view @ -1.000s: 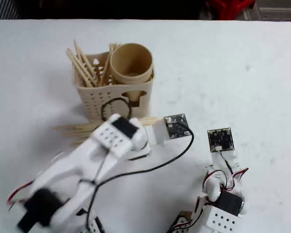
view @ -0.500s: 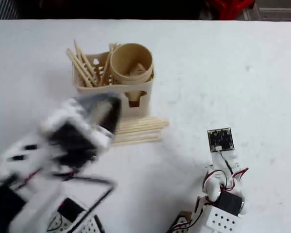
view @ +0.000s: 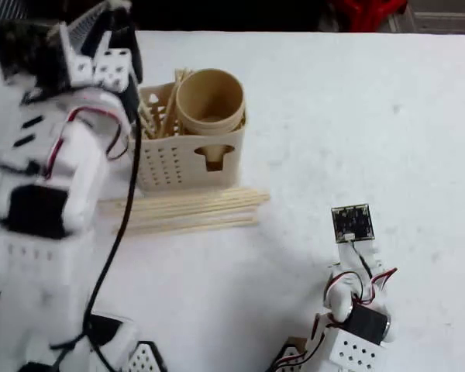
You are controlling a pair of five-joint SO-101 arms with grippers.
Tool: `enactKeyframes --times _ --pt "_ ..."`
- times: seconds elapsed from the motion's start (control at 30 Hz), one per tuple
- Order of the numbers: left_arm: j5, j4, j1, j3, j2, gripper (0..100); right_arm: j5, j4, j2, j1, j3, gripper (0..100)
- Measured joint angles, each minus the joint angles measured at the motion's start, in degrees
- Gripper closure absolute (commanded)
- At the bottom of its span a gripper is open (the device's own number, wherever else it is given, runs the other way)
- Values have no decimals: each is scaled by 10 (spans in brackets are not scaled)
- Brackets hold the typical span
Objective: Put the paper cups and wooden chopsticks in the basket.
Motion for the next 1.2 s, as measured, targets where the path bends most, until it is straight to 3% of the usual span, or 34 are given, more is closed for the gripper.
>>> enactKeyframes --times 0.2,0.47,1.03,1.2 --pt "9 -3 -5 14 40 978 0 0 0 0 0 981" --pt "9 -64 -4 130 40 978 0 0 0 0 0 981" --pt "9 -70 -5 240 40 977 0 0 0 0 0 981" --pt "10 -70 22 240 43 977 0 0 0 0 0 981"
